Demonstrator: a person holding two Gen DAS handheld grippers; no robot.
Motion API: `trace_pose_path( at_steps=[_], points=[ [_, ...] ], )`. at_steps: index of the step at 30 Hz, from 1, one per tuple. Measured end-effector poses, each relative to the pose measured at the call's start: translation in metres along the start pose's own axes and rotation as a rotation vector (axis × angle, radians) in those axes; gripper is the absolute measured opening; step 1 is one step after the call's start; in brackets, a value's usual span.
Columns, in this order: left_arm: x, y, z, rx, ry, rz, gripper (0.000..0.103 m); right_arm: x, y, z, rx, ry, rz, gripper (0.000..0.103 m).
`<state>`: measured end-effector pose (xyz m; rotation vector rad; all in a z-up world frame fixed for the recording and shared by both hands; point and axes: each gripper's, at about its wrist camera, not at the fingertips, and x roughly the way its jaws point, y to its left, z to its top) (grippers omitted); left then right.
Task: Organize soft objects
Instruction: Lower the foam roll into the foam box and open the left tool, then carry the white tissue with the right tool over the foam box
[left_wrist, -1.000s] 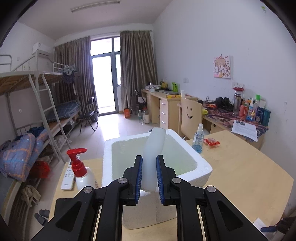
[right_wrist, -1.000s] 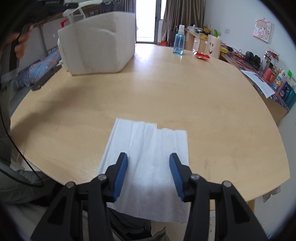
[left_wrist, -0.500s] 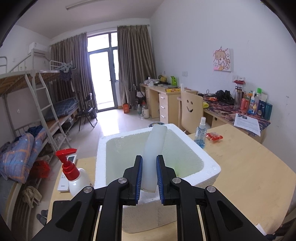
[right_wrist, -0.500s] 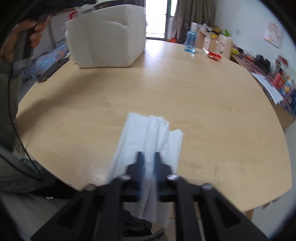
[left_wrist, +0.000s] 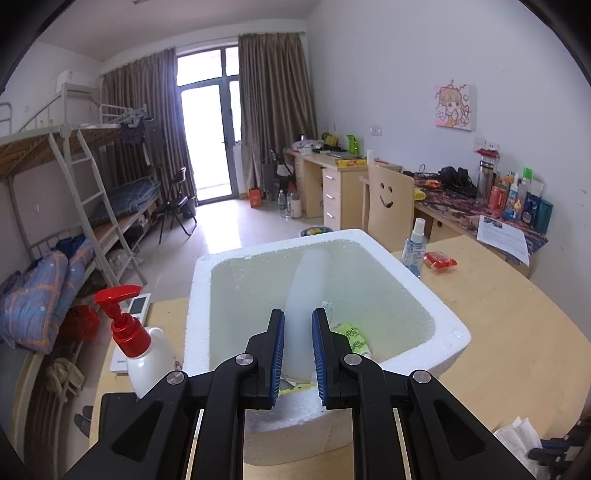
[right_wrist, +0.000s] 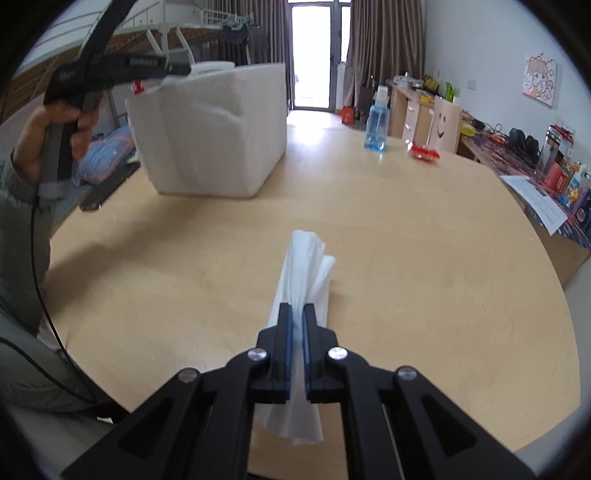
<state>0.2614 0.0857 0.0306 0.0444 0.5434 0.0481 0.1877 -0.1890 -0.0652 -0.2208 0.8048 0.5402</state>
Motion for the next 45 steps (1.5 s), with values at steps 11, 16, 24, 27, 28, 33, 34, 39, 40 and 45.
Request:
trace_pose_path(
  at_steps=[11,16,24,27,28,33,34,39,40,45],
  points=[
    [-0.001,0.002,0.004,-0.01,-0.028,-0.004,0.025,0.002,-0.001,0.004,0.006,-0.022,0.01,0.007],
    [-0.015,0.002,0.006,-0.021,-0.104,0.002,0.102,0.001,-0.004,0.004,0.013,-0.027,0.004,0.007],
    [-0.033,0.0,0.009,-0.019,-0.161,0.014,0.102,-0.007,-0.009,0.01,0.023,-0.063,-0.018,0.007],
    [-0.043,0.001,0.006,-0.022,-0.18,0.01,0.102,-0.015,-0.011,0.018,0.026,-0.097,-0.025,0.007],
    [-0.045,0.002,0.005,-0.022,-0.184,0.01,0.102,-0.016,-0.011,0.02,0.024,-0.106,-0.026,0.007],
    [-0.057,0.004,0.0,-0.028,-0.198,0.017,0.102,-0.025,-0.006,0.036,0.012,-0.164,-0.019,0.007],
    [-0.059,0.004,-0.001,-0.03,-0.201,0.019,0.102,-0.027,-0.003,0.041,0.008,-0.18,-0.011,0.007],
    [-0.066,0.005,-0.005,-0.041,-0.2,0.045,0.102,-0.035,0.006,0.06,-0.009,-0.242,0.037,0.007],
    [-0.067,0.006,-0.005,-0.042,-0.2,0.049,0.102,-0.036,0.009,0.065,-0.013,-0.253,0.057,0.007],
    [-0.075,0.012,-0.008,-0.06,-0.212,0.062,0.102,-0.039,0.022,0.09,-0.035,-0.298,0.093,0.007]
  ],
)
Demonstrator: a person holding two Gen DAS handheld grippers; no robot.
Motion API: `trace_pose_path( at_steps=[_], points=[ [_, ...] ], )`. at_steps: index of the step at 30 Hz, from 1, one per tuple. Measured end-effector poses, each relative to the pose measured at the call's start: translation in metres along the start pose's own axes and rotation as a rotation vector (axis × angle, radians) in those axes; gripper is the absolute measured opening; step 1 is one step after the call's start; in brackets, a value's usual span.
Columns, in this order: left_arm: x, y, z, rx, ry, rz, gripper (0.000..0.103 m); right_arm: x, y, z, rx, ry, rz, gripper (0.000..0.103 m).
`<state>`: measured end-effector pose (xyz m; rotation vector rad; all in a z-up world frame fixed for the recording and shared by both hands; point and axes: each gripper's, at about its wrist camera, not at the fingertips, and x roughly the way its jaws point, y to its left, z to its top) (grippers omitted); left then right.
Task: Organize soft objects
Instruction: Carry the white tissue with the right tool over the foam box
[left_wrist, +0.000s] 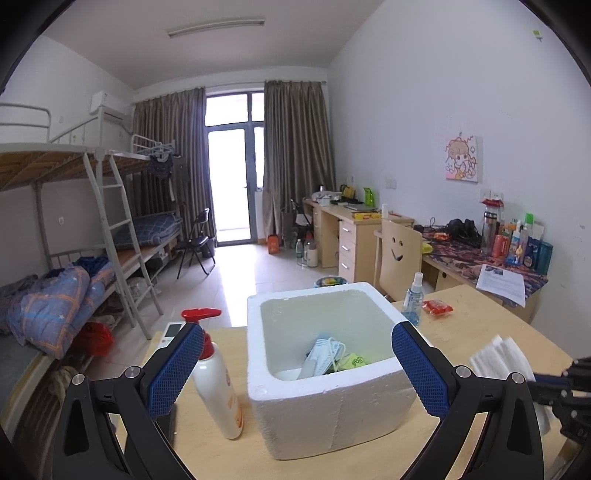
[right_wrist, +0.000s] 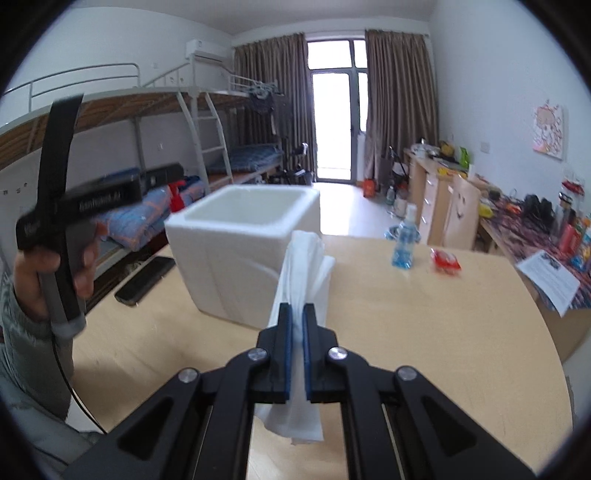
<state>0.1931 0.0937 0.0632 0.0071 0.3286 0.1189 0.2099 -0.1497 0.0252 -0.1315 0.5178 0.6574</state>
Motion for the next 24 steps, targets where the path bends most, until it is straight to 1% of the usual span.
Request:
trace_pose_path(
  at_steps=[5,13,15,24],
  points=[
    [-0.004,0.007,-0.004,-0.011,0.001,0.037,0.102,0.006,0.007,0.019,-0.008,-0.024,0.019,0.007],
    [-0.008,0.015,-0.008,-0.024,-0.001,0.064,0.102,0.016,0.016,0.039,-0.019,-0.046,0.029,0.007],
    [-0.009,0.015,-0.009,-0.022,0.0,0.068,0.102,0.019,0.018,0.044,-0.03,-0.052,0.018,0.007],
    [-0.018,0.024,-0.015,-0.044,-0.005,0.083,0.102,0.034,0.029,0.064,-0.056,-0.065,0.02,0.007]
  ],
)
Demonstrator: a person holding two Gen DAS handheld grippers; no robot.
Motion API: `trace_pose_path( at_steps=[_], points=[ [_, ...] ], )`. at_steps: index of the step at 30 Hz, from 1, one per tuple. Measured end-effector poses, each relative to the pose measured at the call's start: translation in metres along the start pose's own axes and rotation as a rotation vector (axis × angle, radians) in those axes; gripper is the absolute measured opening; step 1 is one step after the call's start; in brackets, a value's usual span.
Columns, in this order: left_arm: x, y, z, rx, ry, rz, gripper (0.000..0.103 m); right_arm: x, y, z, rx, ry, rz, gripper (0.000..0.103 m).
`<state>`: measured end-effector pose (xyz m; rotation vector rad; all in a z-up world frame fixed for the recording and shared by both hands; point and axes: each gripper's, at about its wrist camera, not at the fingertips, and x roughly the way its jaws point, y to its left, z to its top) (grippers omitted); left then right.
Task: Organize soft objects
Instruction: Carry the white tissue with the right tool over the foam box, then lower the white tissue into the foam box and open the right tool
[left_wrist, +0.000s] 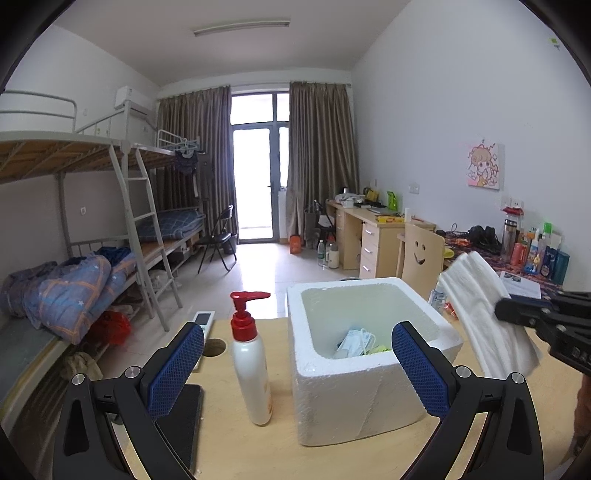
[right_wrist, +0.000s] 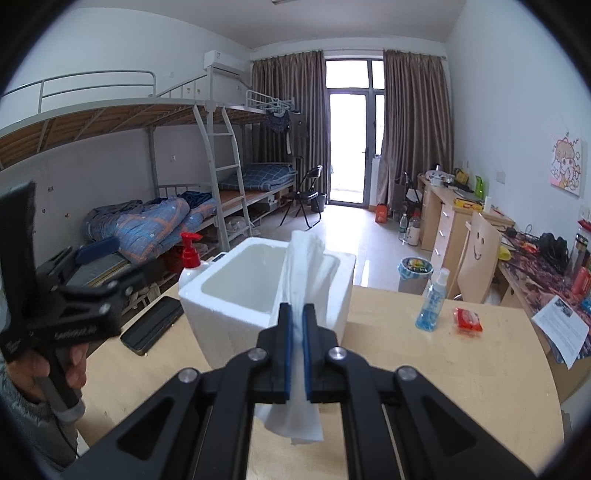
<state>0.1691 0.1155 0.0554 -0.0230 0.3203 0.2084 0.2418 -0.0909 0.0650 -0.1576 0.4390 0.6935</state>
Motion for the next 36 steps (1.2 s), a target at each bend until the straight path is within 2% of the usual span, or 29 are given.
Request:
trace_pose_path(
  at_steps=[16,24,36],
  points=[
    [-0.019,0.019,-0.008,-0.05,-0.037,0.077,0.102,0.04,0.008,0.021,-0.016,0.03,-0.001,0.007],
    [-0.031,0.024,-0.018,-0.07,-0.039,0.087,0.102,0.064,0.008,0.032,-0.01,0.045,-0.022,0.007],
    [-0.047,0.024,-0.03,-0.088,-0.042,0.102,0.102,0.091,0.019,0.04,-0.004,0.054,-0.004,0.007]
  ],
)
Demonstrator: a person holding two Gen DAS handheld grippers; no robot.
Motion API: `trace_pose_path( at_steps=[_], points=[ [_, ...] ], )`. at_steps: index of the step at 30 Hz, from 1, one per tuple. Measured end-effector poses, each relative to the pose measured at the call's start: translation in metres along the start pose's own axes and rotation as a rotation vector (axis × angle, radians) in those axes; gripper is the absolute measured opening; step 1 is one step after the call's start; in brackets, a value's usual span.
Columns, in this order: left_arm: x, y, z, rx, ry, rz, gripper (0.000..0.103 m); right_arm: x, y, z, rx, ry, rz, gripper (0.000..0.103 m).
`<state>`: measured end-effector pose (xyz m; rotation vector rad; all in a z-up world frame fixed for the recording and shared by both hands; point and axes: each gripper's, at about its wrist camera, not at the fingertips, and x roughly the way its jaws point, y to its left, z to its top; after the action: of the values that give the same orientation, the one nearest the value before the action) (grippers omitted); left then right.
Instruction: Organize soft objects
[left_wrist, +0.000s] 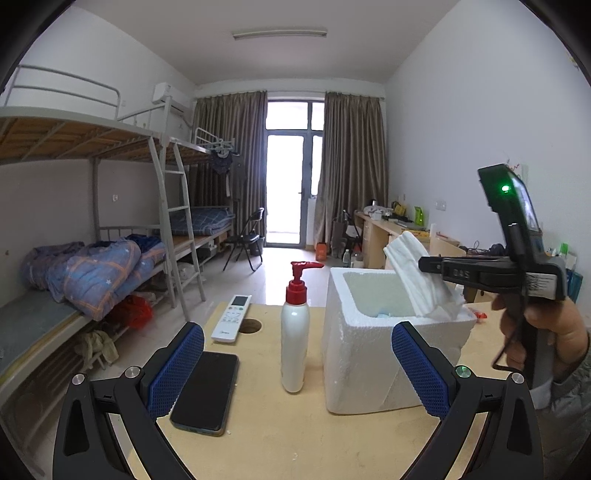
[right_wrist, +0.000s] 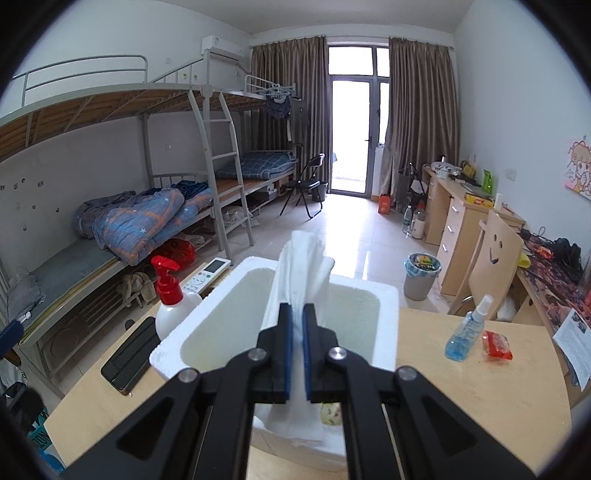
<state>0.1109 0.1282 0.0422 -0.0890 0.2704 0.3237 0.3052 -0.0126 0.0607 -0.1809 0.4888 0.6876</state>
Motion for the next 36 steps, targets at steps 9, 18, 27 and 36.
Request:
trace_pose_path(
  at_steps=[9,18,27,36],
  points=[
    [-0.023,0.002,-0.011,-0.024,-0.027,-0.025,0.102,0.018,0.0,-0.001,-0.002,0.024,-0.029,0.021],
    [-0.042,-0.01,-0.025,-0.007,-0.022,-0.054,0.102,0.028,0.001,-0.003,-0.003,0.043,-0.034,0.074],
    [-0.054,-0.013,-0.031,-0.012,-0.03,-0.054,0.102,0.002,0.006,-0.005,-0.002,-0.02,-0.008,0.102],
    [-0.069,-0.016,-0.033,-0.013,-0.038,-0.061,0.102,-0.033,0.009,-0.012,-0.006,-0.061,-0.012,0.102]
  ],
)
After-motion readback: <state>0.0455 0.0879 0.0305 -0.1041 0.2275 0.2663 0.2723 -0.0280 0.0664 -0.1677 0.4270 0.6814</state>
